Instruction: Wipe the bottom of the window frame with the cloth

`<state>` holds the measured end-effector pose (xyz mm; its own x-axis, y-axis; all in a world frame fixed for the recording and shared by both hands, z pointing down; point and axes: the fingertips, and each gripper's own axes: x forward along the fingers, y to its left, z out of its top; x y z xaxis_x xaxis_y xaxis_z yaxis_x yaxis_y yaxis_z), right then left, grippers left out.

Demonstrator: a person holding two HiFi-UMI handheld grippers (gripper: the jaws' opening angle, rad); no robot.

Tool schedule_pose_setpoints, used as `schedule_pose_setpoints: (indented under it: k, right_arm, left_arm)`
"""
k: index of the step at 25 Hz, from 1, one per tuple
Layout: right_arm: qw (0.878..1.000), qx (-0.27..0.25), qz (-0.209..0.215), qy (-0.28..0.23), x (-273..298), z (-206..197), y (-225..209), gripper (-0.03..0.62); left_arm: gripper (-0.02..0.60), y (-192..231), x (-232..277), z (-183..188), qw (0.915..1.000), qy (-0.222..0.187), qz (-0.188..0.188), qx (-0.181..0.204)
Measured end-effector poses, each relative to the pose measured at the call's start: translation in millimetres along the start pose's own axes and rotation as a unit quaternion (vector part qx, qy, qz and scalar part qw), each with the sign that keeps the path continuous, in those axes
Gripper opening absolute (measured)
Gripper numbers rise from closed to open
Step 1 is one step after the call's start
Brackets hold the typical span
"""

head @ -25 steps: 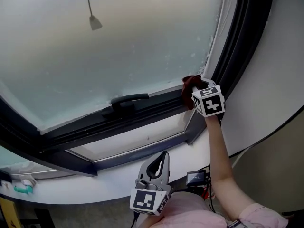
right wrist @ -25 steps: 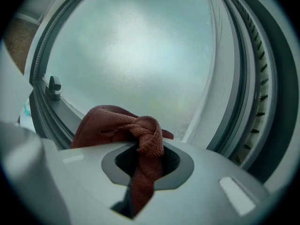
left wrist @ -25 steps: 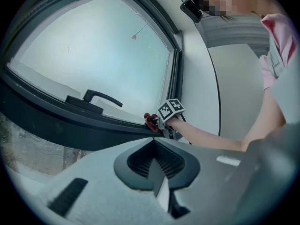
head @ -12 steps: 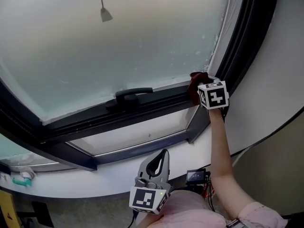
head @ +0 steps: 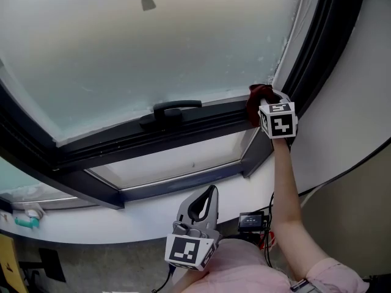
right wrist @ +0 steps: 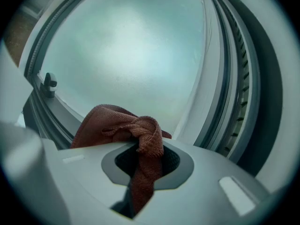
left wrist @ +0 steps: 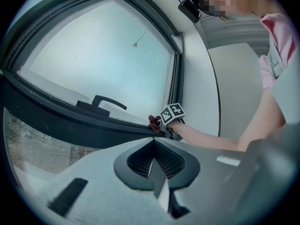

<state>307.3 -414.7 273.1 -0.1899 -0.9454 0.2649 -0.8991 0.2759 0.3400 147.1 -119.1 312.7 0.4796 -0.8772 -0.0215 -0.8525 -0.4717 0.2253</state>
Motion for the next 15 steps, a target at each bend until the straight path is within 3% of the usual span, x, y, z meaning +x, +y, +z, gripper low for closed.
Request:
schedule_pose_setpoints:
  k: [4,7,10,15]
  right_arm:
    - [0.998,-0.02,-0.017,-0.055,-16,7,4,0.058]
    - [0.995,-0.034,0.002,-0.097,-41,21,32,0.058]
    - [0.985,-0.052,0.067,-0.151,-68,45,96,0.058]
    - [0.955,-0.099,0.198,-0.198,-95,69,222,0.058]
  left_arm:
    - [-0.003,4,-9,1,0.9999,-0.001,0.011,0.01]
    - [-0.003,13,-20,-3,0.9995,0.005,0.028,0.016]
    - [-0.003,25,-32,-10,0.9987,0.013,0.048,0.012]
    - [-0.003,36,-46,-9,0.9976,0.007,0.068,0.013]
